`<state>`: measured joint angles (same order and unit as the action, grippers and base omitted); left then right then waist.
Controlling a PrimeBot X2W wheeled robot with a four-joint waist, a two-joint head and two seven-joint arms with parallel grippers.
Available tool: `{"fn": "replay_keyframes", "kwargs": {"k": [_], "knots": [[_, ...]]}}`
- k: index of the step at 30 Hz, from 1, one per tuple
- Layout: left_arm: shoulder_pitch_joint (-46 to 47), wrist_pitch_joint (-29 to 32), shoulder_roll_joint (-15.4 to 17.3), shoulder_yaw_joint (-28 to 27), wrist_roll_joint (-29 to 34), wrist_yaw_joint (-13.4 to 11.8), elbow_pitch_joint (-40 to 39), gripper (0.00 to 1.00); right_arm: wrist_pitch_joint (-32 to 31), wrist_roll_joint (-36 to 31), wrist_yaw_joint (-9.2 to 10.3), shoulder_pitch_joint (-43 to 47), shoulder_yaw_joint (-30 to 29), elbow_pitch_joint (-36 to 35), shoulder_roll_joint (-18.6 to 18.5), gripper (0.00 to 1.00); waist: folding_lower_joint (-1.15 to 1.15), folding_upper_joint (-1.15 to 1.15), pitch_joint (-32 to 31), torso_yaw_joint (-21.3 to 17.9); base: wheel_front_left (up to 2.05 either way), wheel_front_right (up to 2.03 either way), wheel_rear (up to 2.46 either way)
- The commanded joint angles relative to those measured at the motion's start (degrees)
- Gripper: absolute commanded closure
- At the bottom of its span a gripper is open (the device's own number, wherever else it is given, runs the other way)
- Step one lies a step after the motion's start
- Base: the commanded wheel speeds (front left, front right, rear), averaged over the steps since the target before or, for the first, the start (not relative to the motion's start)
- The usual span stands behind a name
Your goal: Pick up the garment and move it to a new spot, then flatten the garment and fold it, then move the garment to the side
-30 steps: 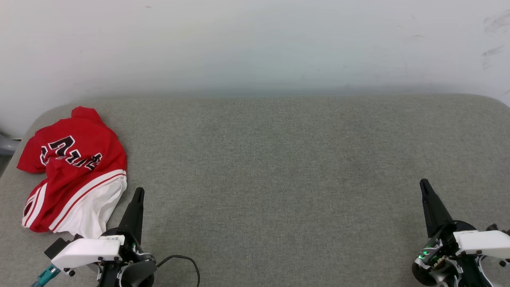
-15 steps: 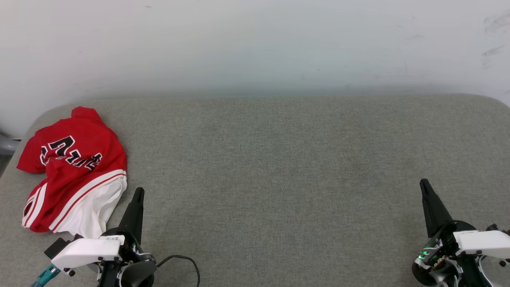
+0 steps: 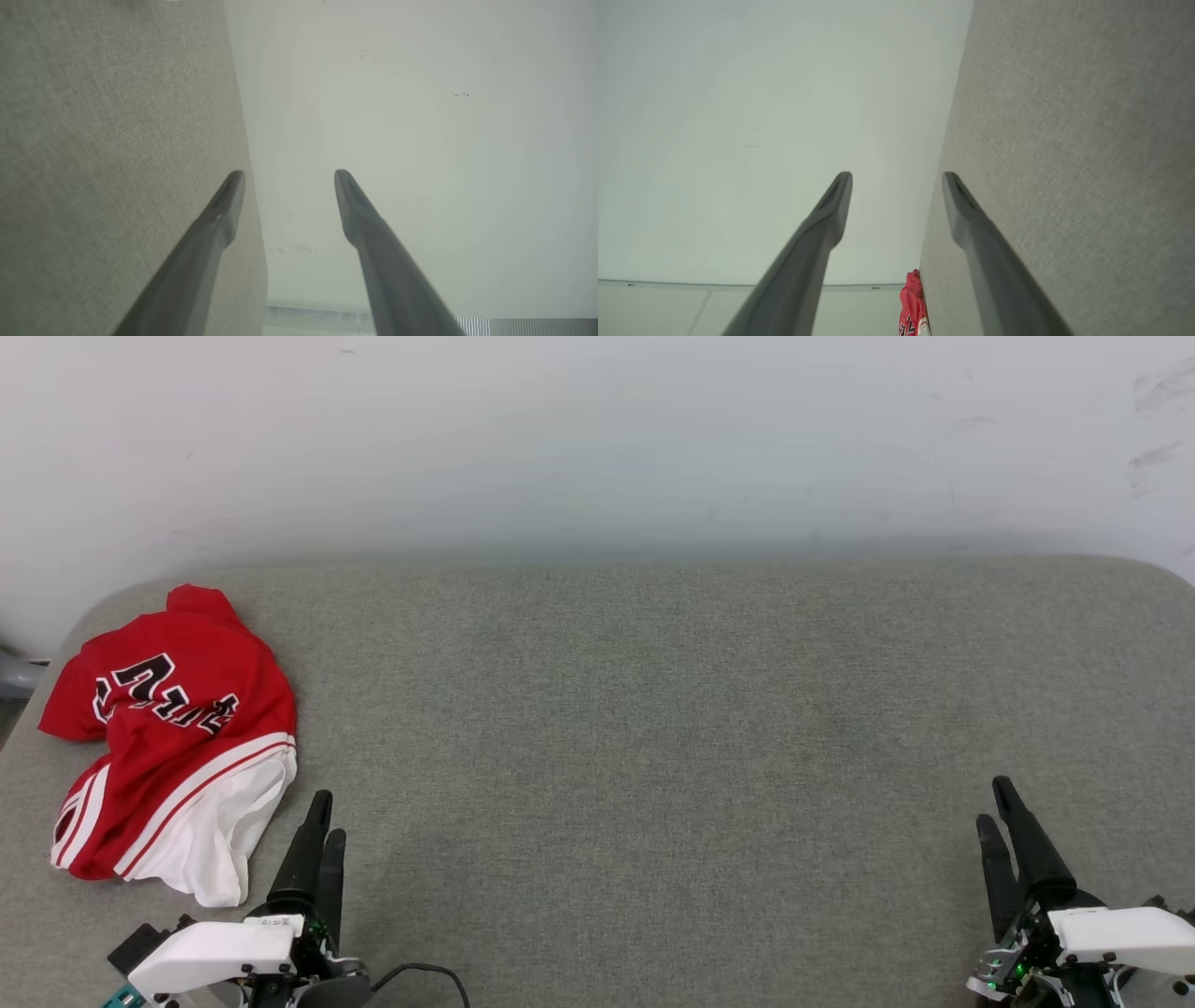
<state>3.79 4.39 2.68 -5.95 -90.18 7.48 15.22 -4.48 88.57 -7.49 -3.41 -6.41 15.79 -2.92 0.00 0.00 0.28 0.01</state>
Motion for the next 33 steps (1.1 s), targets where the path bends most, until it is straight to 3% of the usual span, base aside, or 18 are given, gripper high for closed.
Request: {"fn": "replay_keyframes", "kwargs": {"k": [1, 8, 21, 33], "knots": [[0.71, -0.59, 0.1, -0.25, 1.41, -0.01, -1.21, 0.0, 0.61, -2.13, 0.0, -0.57, 0.1, -1.65, -0.03, 0.0, 0.0, 0.0, 0.02, 0.01, 0.0, 0.0, 0.0], [0.82, -2.46, 0.11, -0.99, 8.6, -1.55, -3.48, 0.0, 2.5, -10.32, 0.0, -0.01, -0.26, -4.03, -0.02, 0.0, 0.0, 0.0, 0.17, 0.06, 0.0, 0.0, 0.0], [0.01, -5.58, 0.14, 1.45, 25.22, -6.95, -8.78, 0.0, 5.62, -28.12, 0.0, 0.7, 0.68, -9.99, -0.01, 0.0, 0.0, 0.0, 0.48, 0.17, 0.0, 0.0, 0.0], [-0.86, -8.12, 0.16, 4.28, 39.57, -9.71, -10.1, 0.0, 8.17, -42.8, 0.0, 2.15, 2.52, -12.15, 0.0, 0.0, 0.0, 0.0, 0.67, 0.25, 0.0, 0.0, 0.0]]}}
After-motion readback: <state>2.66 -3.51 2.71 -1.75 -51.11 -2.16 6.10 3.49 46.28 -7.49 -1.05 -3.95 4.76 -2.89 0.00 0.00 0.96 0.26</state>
